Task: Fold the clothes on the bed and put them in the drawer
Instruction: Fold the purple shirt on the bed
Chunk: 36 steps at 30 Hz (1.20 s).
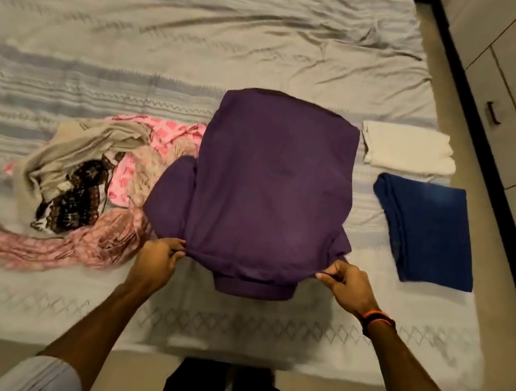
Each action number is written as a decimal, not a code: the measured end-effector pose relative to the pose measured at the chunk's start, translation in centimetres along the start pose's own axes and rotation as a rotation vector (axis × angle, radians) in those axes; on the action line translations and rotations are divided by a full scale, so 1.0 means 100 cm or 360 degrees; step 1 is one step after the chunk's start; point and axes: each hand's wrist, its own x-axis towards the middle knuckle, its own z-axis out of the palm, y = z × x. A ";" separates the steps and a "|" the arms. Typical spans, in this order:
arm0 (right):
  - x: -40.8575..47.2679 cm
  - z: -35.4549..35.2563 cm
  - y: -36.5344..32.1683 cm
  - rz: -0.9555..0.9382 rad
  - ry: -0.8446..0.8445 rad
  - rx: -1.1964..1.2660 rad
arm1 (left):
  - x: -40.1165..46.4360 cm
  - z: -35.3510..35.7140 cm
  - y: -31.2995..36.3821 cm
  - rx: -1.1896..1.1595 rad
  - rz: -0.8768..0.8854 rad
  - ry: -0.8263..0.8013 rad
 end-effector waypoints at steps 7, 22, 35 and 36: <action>-0.025 0.036 0.053 -0.0055 -0.0115 -0.0104 | -0.038 0.038 -0.016 0.0065 -0.0245 -0.0025; -0.048 0.131 0.129 0.0021 -0.0069 -0.0296 | -0.075 0.096 -0.064 0.0500 -0.0248 -0.0364; -0.064 0.134 0.116 0.0165 -0.0542 -0.0703 | -0.080 0.099 -0.042 0.0771 -0.0362 -0.0970; -0.068 0.129 0.109 0.0183 -0.0508 -0.0625 | -0.082 0.096 -0.033 0.0715 -0.0380 -0.0940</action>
